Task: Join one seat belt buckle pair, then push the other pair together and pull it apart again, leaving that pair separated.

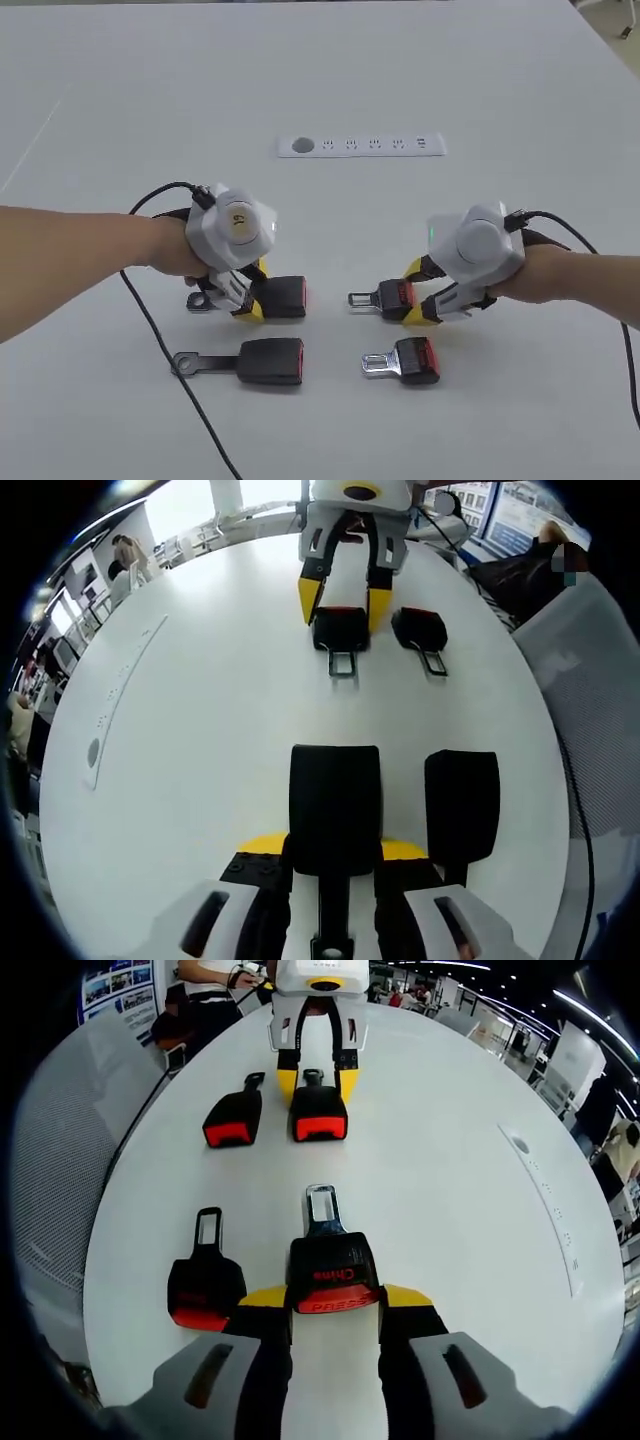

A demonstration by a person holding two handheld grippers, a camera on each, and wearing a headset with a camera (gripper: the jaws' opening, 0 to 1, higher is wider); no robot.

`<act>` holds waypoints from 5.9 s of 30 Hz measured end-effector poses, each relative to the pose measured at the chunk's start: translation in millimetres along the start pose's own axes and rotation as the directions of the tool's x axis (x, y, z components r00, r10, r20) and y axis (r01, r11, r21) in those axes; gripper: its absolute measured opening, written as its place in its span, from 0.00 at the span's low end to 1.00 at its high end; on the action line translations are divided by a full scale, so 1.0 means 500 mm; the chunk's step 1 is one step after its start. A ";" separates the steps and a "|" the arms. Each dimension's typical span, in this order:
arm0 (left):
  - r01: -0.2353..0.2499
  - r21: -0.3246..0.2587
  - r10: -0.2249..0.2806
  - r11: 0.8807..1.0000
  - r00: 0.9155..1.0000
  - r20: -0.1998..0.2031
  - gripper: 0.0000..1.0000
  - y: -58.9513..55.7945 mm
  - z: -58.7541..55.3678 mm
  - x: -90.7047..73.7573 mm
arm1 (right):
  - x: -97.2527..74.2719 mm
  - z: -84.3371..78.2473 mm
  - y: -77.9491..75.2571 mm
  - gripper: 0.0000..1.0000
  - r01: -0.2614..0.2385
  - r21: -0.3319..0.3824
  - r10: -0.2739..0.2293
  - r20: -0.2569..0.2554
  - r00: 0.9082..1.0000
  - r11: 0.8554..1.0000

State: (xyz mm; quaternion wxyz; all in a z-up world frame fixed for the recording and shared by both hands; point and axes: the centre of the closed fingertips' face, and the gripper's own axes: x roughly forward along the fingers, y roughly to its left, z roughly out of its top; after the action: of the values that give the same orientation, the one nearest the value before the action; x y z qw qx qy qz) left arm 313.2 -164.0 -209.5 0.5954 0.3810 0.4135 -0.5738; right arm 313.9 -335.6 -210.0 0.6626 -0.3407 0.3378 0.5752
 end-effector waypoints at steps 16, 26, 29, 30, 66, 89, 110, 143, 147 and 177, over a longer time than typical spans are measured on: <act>0.001 -0.010 -0.001 1.000 1.000 0.004 0.32 -0.001 -0.001 -0.001 | -0.001 0.003 0.001 0.31 0.006 0.004 -0.006 -0.006 1.000 1.000; 0.002 -0.016 -0.002 1.000 1.000 0.001 0.32 0.004 -0.006 0.001 | 0.002 0.007 0.001 0.31 0.010 -0.005 -0.010 -0.008 1.000 1.000; 0.001 -0.018 -0.001 1.000 1.000 0.000 0.32 0.003 -0.006 0.001 | 0.005 0.011 0.001 0.31 0.009 -0.007 -0.009 -0.007 1.000 1.000; 0.001 -0.018 -0.001 1.000 1.000 -0.001 0.32 0.002 -0.004 0.001 | 0.005 0.012 0.001 0.31 0.010 -0.007 -0.010 -0.006 1.000 1.000; -0.003 -0.036 0.002 0.999 1.000 -0.015 0.32 0.002 -0.004 0.003 | 0.032 0.062 0.001 0.31 0.018 -0.027 -0.017 0.013 1.000 0.999; -0.004 -0.036 0.003 0.999 1.000 -0.013 0.32 0.003 -0.005 0.003 | 0.047 0.096 0.001 0.31 0.024 -0.040 -0.023 0.030 0.999 0.999; -0.004 -0.031 0.003 1.000 1.000 -0.012 0.32 0.004 -0.004 0.003 | 0.066 0.119 0.003 0.31 0.018 -0.053 -0.016 0.045 0.999 0.998; -0.005 -0.041 0.005 0.999 1.000 -0.009 0.31 0.003 -0.006 0.003 | 0.077 0.130 0.009 0.30 0.023 0.002 -0.023 0.070 0.997 1.000; -0.004 -0.039 0.004 0.999 1.000 -0.006 0.31 0.002 -0.004 0.001 | 0.076 0.134 0.010 0.30 0.021 0.003 -0.021 0.077 0.997 1.000; 0.005 -0.019 -0.005 1.000 1.000 -0.006 0.32 0.002 -0.004 0.003 | 0.094 0.154 0.007 0.29 0.026 0.001 -0.026 0.073 0.997 1.000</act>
State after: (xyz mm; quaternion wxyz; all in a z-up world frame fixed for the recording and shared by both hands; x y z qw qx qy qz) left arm 314.0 -162.4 -211.6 0.5963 0.3760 0.4218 -0.5703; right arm 319.9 -245.7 -208.4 0.6820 -0.3235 0.3089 0.5786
